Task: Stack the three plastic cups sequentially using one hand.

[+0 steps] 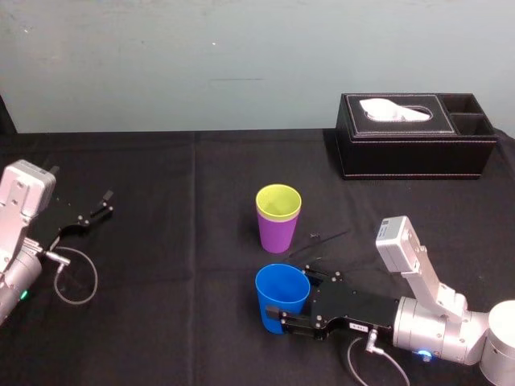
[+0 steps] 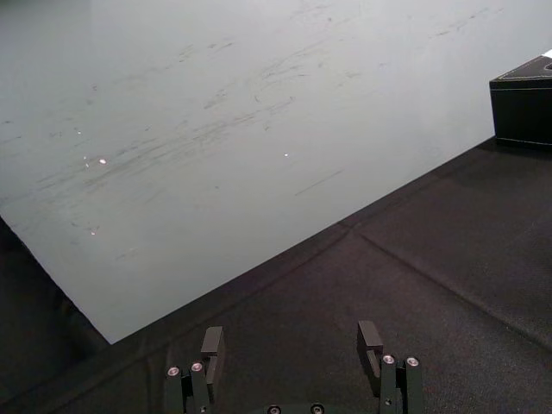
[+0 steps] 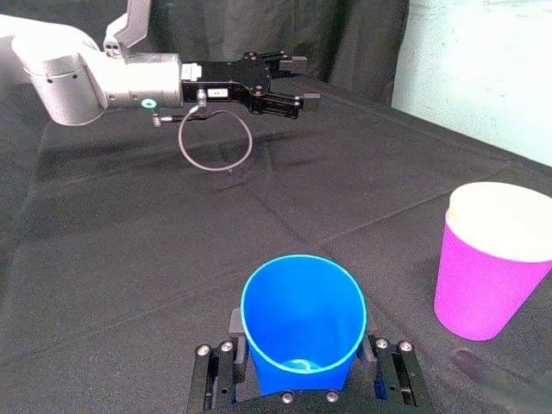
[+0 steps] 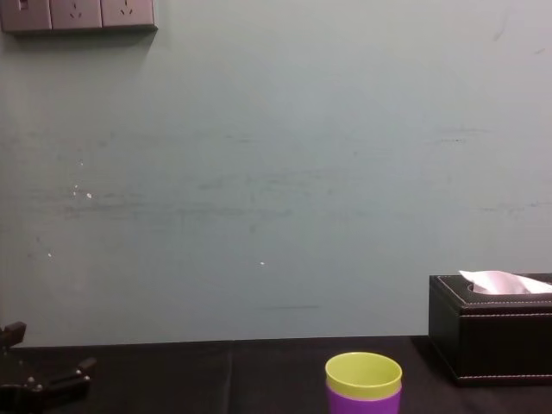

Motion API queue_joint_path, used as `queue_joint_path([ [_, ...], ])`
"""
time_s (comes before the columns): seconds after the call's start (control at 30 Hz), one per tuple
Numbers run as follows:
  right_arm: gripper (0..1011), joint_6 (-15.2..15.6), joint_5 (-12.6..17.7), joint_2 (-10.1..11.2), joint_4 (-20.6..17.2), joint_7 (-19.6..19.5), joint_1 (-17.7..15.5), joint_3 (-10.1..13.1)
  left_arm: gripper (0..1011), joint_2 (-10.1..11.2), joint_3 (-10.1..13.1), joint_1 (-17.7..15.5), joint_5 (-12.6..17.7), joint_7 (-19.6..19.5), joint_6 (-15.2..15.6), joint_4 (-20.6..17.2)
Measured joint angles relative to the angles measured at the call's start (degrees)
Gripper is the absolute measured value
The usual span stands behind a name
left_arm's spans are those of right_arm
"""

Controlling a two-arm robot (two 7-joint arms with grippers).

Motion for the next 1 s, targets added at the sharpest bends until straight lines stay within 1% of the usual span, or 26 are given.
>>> queue_joint_path([
  [0.23, 732, 0.0, 0.0, 0.0, -0.1, -0.1, -0.1, 0.1, 1010, 0.0, 0.0, 0.0, 0.0, 0.0, 0.0, 0.0],
  [0.33, 732, -0.1, 0.4, 0.3, -1.0, -0.5, -0.6, 0.7, 1010, 0.0, 0.0, 0.0, 0.0, 0.0, 0.0, 0.0],
  [0.47, 732, 0.7, 1.9, 1.3, -3.6, -1.1, -1.5, 1.9, 1010, 0.0, 0.0, 0.0, 0.0, 0.0, 0.0, 0.0],
  [0.5, 732, 1.6, 2.4, 1.8, -5.0, -1.5, -1.8, 2.4, 1010, 0.0, 0.0, 0.0, 0.0, 0.0, 0.0, 0.0],
  [0.53, 732, 1.6, 2.4, 1.8, -5.0, -1.5, -1.8, 2.4, 1010, 0.0, 0.0, 0.0, 0.0, 0.0, 0.0, 0.0],
  [0.63, 732, 3.7, 3.3, 2.9, -7.3, -2.0, -1.9, 3.0, 1010, 0.0, 0.0, 0.0, 0.0, 0.0, 0.0, 0.0],
  [0.67, 732, 4.9, 3.8, 3.4, -8.3, -2.3, -1.9, 3.3, 1010, 0.0, 0.0, 0.0, 0.0, 0.0, 0.0, 0.0],
  [0.77, 732, 6.8, 4.8, 4.3, -10.2, -2.8, -1.6, 4.0, 1010, 0.0, 0.0, 0.0, 0.0, 0.0, 0.0, 0.0],
  [0.87, 732, 8.0, 5.5, 5.0, -11.8, -3.3, -1.1, 4.5, 1010, 0.0, 0.0, 0.0, 0.0, 0.0, 0.0, 0.0],
  [1.0, 731, 8.5, 6.0, 5.4, -12.7, -3.9, -0.3, 5.0, 1010, 0.0, 0.0, 0.0, 0.0, 0.0, 0.0, 0.0],
])
